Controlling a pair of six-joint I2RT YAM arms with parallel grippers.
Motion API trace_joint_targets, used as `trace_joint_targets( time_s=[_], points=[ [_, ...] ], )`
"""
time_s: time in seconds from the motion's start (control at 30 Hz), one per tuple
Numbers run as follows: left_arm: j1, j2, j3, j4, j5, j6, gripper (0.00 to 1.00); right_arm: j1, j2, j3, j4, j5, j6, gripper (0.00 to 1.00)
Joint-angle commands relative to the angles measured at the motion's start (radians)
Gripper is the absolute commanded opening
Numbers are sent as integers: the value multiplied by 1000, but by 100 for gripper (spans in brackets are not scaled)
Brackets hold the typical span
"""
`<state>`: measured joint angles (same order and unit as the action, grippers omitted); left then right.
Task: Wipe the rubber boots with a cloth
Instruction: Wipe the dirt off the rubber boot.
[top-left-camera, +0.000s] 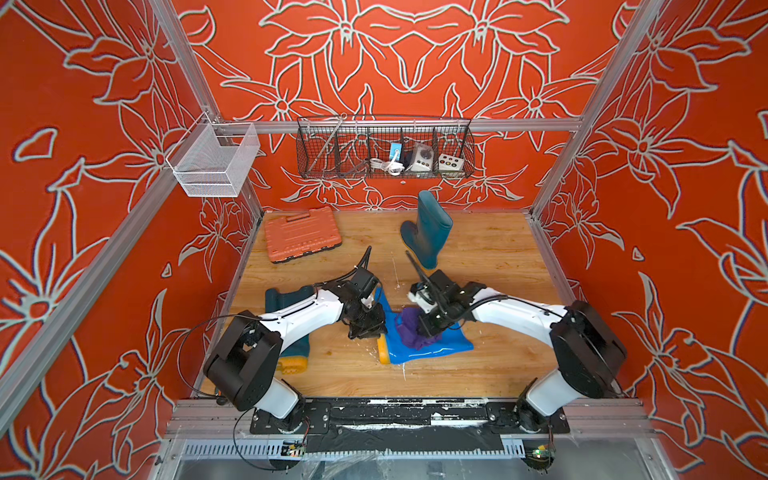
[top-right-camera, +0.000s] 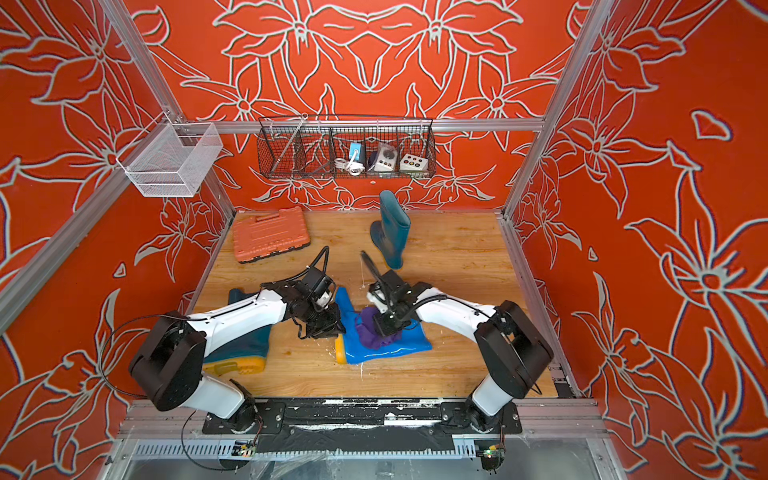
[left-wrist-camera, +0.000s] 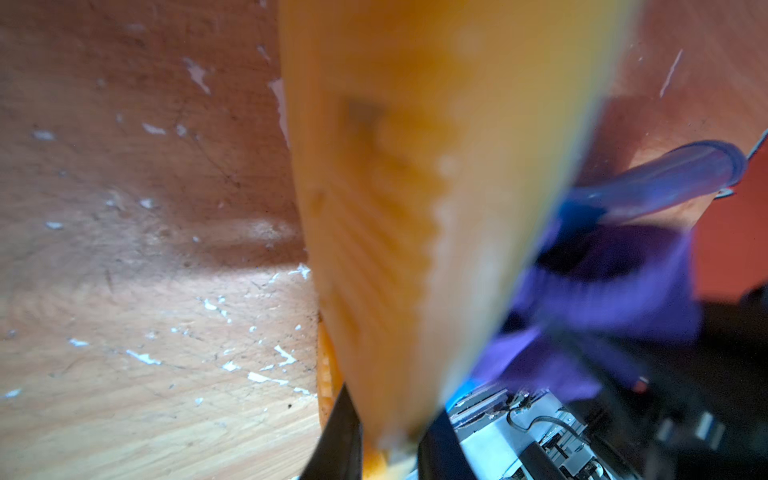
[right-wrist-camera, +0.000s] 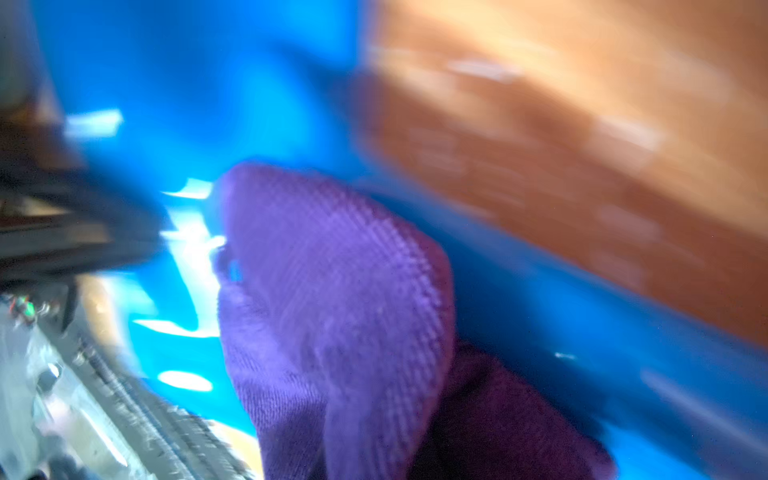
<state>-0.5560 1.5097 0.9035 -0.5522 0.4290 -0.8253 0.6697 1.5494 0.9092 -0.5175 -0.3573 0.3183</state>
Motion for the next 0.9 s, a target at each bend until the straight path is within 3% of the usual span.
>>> trace_joint_targets(
  time_s=[0.0, 0.1, 0.17, 0.3, 0.4, 0.5, 0.6, 0.73, 0.87],
  points=[
    [-9, 31, 18, -35, 20, 39, 0, -120, -125, -57, -84, 26, -59, 0],
    [-9, 45, 39, -52, 20, 59, 0, -106, -160, -21, -92, -14, -57, 0],
    [-8, 55, 56, -66, 16, 70, 0, -41, -145, 32, -78, 1, -33, 0],
    [-2, 73, 87, -76, 18, 84, 0, 183, -16, 214, -55, 48, -21, 0],
    [10, 86, 108, -91, 30, 100, 0, 245, 101, 297, 11, -12, 11, 0],
    [23, 96, 129, -118, 34, 130, 0, 233, 160, 292, -5, 41, -2, 0],
    [44, 96, 131, -128, 35, 143, 0, 143, 163, 246, -84, 98, -7, 0],
    [71, 107, 141, -123, 52, 159, 0, -81, 34, 113, -105, 49, 43, 0],
    [76, 136, 192, -146, 45, 190, 0, -110, -90, 112, -147, 70, -3, 0]
  ],
)
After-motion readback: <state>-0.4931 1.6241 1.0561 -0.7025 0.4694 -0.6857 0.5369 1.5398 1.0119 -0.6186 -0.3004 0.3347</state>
